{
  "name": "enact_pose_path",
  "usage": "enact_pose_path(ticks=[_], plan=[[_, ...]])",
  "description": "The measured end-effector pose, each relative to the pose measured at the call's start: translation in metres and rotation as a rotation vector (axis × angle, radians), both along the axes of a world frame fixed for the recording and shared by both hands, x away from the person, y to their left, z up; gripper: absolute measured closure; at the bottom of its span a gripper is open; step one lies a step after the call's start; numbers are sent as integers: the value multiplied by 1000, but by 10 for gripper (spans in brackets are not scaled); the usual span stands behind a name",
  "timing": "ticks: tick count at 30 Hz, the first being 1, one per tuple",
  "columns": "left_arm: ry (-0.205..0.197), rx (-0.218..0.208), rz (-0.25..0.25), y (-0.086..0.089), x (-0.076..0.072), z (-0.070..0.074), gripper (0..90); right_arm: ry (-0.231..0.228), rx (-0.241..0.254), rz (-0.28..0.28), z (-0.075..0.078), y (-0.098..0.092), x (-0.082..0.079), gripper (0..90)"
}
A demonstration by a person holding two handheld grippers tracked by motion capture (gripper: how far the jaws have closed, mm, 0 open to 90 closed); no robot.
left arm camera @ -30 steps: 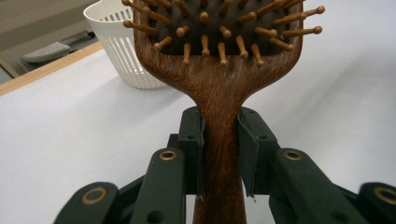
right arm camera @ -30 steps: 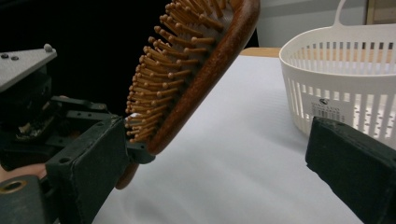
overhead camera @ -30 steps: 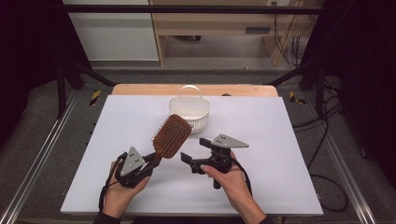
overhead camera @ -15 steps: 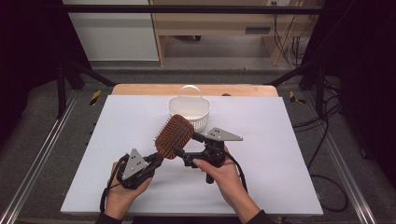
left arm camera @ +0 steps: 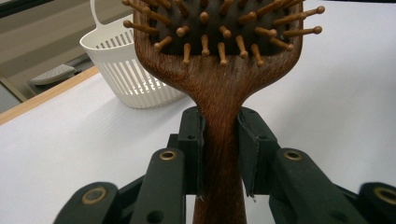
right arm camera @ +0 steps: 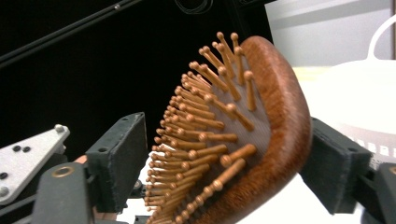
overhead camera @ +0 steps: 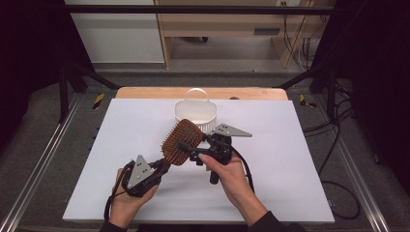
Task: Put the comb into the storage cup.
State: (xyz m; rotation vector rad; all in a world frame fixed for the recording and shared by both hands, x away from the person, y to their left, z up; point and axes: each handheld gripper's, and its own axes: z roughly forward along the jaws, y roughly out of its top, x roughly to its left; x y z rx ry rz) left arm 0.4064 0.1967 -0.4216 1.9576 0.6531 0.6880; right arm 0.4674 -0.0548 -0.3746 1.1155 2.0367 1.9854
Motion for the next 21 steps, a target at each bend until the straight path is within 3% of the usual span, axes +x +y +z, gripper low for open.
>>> enact_pose_path(ticks=[13,21], plan=[[-1,-24,-4,-1,0,0,722,45,64,28,2,1,6,366],[1,-28,-5,0,0,-1,722,42,70,25,1,2,5,423]])
